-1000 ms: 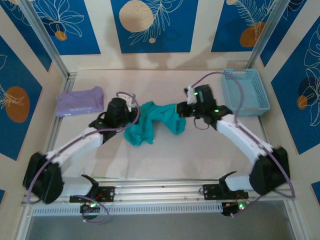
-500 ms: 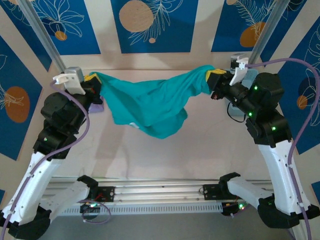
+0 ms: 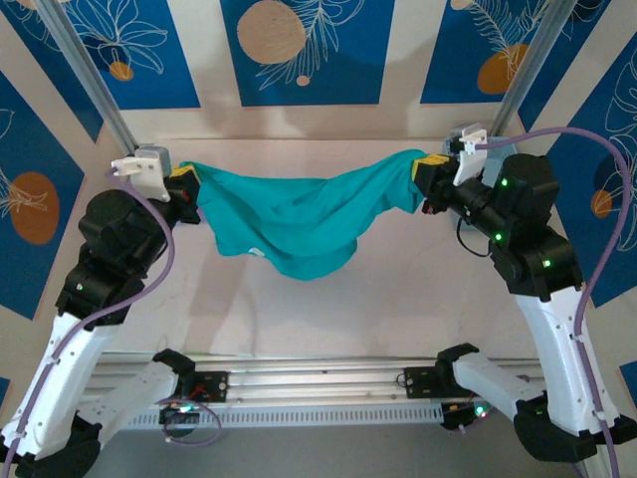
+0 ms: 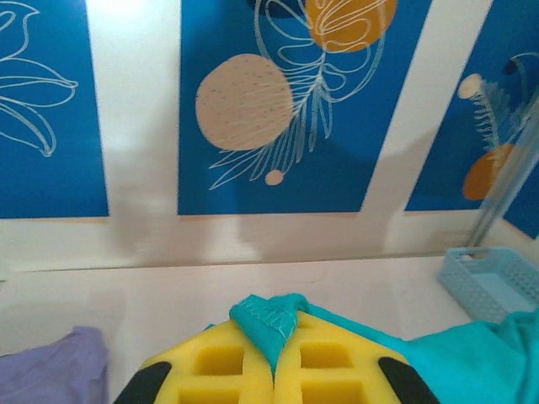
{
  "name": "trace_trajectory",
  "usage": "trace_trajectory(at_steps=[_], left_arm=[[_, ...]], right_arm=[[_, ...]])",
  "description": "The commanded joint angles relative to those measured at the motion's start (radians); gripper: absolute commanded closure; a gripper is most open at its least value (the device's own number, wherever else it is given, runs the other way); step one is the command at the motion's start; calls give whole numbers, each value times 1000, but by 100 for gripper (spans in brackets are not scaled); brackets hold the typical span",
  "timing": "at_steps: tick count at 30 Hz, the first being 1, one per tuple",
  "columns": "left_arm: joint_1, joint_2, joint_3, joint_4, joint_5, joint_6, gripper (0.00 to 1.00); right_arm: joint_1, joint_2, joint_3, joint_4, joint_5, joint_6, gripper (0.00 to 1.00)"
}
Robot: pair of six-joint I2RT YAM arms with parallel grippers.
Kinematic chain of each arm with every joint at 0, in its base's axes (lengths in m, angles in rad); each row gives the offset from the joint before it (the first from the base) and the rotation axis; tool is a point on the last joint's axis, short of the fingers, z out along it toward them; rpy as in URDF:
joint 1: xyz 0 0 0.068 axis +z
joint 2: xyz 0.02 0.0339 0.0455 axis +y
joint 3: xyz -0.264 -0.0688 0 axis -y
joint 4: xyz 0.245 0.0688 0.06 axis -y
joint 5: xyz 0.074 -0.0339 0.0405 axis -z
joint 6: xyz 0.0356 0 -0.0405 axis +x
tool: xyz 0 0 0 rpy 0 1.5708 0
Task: Fold the inside-out t-shirt
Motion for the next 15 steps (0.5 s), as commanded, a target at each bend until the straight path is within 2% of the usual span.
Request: trace_trajectory(at_steps=[1,4,6,9,15], left_arm=[[9,7,11,57,3,-12,100],[16,111,8,123,-136,50,100],[47,235,60,138,-177,72,100],[140,435,205,106,-106,30,100],[226,693,470,77,-58,13,100]], right_arm=[[-5,-28,-21,57,-36,-25,100],[-5,-3,-28,81,8,-20,100],[-5,27,-8,96,45,-18,100],[-5,78,48,106,42,-5,100],[58,128,106,111,-131,-17,100]])
